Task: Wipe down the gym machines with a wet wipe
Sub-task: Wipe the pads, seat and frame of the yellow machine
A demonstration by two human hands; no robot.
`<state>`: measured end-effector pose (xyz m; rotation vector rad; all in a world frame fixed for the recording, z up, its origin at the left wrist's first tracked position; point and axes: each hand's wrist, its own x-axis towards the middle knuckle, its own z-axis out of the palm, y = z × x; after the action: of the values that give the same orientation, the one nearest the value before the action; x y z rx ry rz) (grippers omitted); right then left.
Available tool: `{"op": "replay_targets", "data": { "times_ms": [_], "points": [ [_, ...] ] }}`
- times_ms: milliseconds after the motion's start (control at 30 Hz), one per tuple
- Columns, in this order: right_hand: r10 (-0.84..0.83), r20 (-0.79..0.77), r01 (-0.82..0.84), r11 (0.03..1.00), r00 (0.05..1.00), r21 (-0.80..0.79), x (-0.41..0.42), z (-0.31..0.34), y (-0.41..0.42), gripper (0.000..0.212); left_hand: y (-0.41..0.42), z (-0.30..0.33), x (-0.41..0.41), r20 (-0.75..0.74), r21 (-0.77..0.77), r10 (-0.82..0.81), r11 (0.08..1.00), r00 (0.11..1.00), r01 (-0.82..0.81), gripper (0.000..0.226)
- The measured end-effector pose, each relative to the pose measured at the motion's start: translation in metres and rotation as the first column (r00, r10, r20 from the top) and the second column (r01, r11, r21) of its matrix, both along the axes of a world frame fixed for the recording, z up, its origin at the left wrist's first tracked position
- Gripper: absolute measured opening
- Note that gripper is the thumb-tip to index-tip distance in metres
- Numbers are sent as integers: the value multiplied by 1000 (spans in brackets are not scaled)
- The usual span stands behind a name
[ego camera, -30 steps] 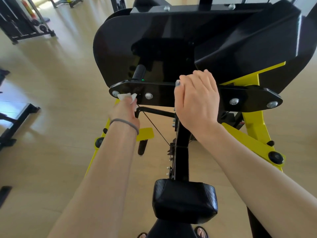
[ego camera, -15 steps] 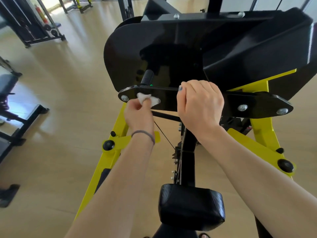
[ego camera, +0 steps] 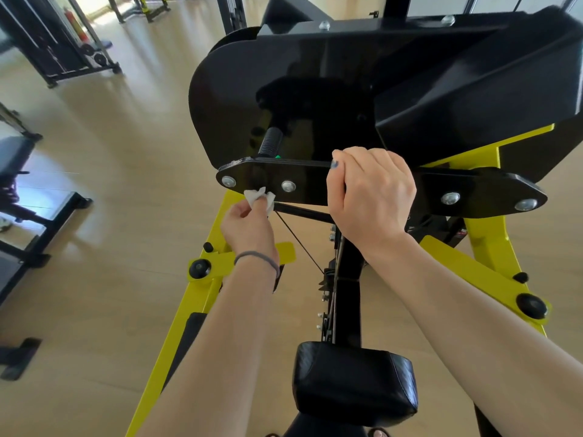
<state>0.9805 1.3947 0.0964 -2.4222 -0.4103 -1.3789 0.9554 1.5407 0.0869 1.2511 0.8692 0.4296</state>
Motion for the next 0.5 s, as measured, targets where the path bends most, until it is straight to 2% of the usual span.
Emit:
{"op": "replay_targets", "data": {
  "times_ms": [133,233,300,400,500],
  "points": [
    [5,32,-5,1000,999,11,2,-2,1,35,8,19,14,208,44,156,985,966,-169,10],
    [13,46,-14,1000,999,20,2,-2,1,35,18,21,22,192,4,275,960,942,-281,22],
    [14,53,-16,1000,998,27,2,-1,1,36,13,18,22,193,20,262,962,946,-271,21],
    [27,43,-29,999,999,30,1,0,1,37,4,10,19,239,289,145,933,960,-213,22],
    [24,32,-25,999,999,34,0,0,1,36,1,4,16,274,586,-37,798,961,-137,21]
  ]
}}
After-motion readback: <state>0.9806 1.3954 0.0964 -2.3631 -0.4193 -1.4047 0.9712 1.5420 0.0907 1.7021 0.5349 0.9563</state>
